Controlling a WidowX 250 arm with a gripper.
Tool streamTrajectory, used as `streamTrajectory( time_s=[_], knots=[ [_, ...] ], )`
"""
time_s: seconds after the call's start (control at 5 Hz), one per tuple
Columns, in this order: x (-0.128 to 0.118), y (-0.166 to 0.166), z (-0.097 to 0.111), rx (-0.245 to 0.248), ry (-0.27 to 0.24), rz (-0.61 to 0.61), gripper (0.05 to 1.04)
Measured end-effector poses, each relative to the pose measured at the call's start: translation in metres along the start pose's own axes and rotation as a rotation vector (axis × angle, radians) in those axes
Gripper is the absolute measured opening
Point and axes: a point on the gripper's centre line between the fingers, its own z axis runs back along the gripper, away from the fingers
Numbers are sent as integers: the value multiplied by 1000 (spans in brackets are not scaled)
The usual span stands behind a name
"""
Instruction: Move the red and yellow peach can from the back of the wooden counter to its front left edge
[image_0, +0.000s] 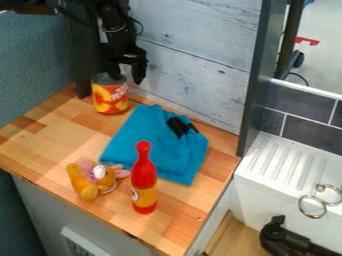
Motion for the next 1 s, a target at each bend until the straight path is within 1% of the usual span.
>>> streamTrajectory(
  time_s=[0.2,0.4,0.6,0.8,1.0],
  knots=[
    [-21,7,-3,59,65,17,1000],
    [-51,16,-1,151,158,52,1000],
    [-81,21,0,210,240,67,1000],
    [-105,19,1,219,295,103,1000],
    [-141,20,8,217,366,171,1000]
  ],
)
